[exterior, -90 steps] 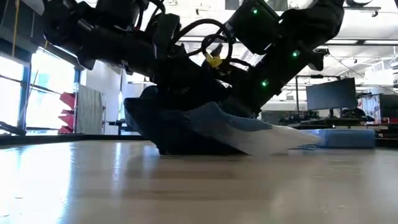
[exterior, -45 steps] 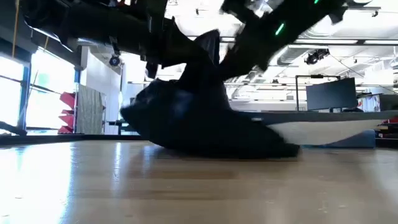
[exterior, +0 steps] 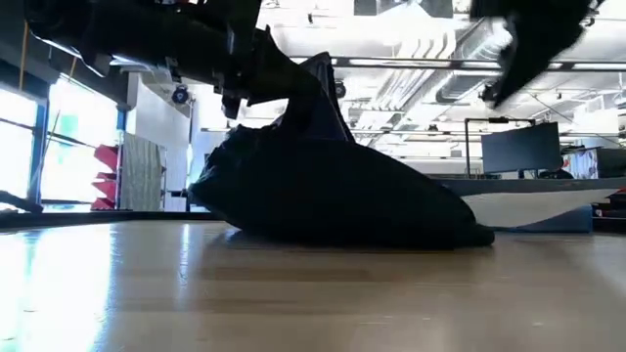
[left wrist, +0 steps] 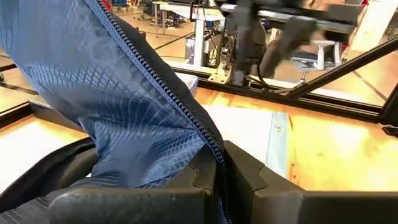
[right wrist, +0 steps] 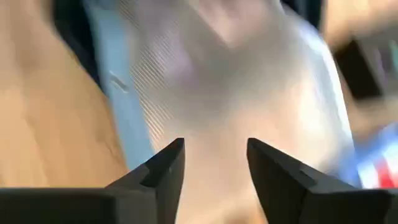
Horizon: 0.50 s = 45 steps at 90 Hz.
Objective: Unpack backpack
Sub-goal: Put the white zip bag into the backpack
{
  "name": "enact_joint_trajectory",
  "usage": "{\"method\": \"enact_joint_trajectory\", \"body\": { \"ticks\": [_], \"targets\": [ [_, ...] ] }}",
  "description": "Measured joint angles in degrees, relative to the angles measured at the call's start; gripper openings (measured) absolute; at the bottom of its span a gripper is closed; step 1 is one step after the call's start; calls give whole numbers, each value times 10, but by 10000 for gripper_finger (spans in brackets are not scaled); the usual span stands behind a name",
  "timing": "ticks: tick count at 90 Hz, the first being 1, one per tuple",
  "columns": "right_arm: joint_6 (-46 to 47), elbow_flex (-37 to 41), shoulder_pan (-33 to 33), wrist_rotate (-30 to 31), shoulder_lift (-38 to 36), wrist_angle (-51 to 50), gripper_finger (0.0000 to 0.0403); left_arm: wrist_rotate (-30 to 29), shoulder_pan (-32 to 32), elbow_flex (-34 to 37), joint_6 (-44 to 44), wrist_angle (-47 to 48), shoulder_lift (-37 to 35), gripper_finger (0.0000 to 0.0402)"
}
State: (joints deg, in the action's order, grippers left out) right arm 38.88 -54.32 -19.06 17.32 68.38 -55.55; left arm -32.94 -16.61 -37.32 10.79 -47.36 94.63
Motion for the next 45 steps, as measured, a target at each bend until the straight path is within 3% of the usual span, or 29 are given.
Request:
{"method": "enact_joint_trajectory", "body": {
  "ticks": [9, 23, 33, 45],
  "targets": [
    [69, 19, 16, -42, -23, -53, 206, 1, -3, 0, 0, 8, 0, 0],
    [174, 102, 27, -109, -68, -43, 278, 3, -7, 0, -4, 14, 0, 0],
    [257, 177, 27, -116, -97, 30, 310, 8, -10, 0, -5, 15, 0, 0],
    [326, 265, 26, -120, -114, 169, 317, 11, -15, 0, -5, 37, 0, 0]
  ]
}}
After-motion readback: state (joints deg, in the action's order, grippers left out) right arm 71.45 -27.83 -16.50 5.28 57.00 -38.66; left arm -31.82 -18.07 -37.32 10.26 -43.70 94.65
